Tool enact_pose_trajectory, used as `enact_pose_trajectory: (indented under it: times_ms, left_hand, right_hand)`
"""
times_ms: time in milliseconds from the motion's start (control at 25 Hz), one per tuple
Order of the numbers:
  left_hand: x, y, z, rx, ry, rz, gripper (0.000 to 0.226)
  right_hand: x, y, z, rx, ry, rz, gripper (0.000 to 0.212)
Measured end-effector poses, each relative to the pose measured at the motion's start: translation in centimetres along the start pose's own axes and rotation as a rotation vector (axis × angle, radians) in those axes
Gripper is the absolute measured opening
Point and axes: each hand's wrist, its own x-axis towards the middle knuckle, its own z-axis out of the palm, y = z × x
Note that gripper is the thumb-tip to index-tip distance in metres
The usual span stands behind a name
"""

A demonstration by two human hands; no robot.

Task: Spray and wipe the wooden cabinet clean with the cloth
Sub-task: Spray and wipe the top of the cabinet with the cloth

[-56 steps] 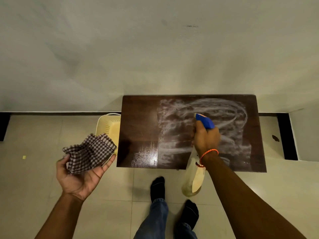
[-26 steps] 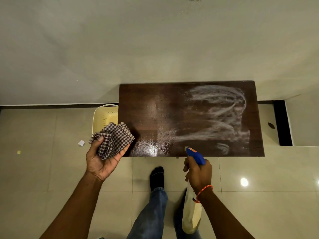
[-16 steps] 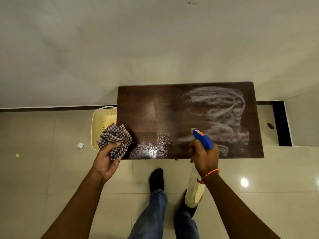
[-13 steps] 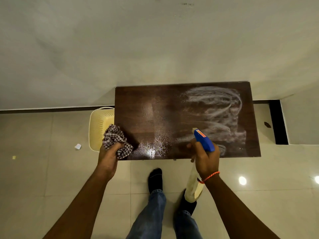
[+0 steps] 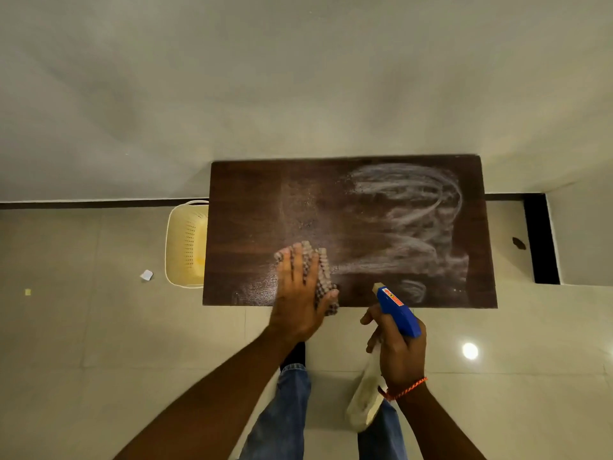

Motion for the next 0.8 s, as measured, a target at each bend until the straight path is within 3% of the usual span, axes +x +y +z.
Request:
enact_pose_trajectory:
  times_ms: [120, 200, 360, 480, 640, 800]
  left_hand:
    - [1.5, 4.8, 1.3, -0.041, -0.029, 0.105, 0.074]
    - [1.6, 4.3, 1.4, -0.023, -0.014, 0.1, 0.074]
    - [-0.9, -4.9, -0.9, 0.097, 0.075, -0.157, 0.073]
    - [-1.9, -9.9, -3.0, 0.107, 0.075, -0.218, 0.072]
    - [0.6, -3.7, -1.1, -0.013, 0.083, -0.302, 0.072]
    - [2.7, 2.8, 1.2, 0.014, 0.07, -0.026, 0.071]
  right_hand:
    - [1.2, -0.5, -1.0, -0.002, -0.004, -0.016, 0.037]
    - [2.0, -1.0, -1.5, -0.003, -0.029, -0.039, 0.026]
    - [3.0, -1.1, -2.4, -0.001, -0.109, -0.067, 0.028]
    - [3.3, -0.7, -2.4, 0.013, -0.136, -0.076, 0.02]
    - [4.0, -0.2, -1.7, 0.013, -0.128, -0.083, 0.016]
    - [4.9, -0.2, -1.1, 0.032, -0.12, -0.065, 0.035]
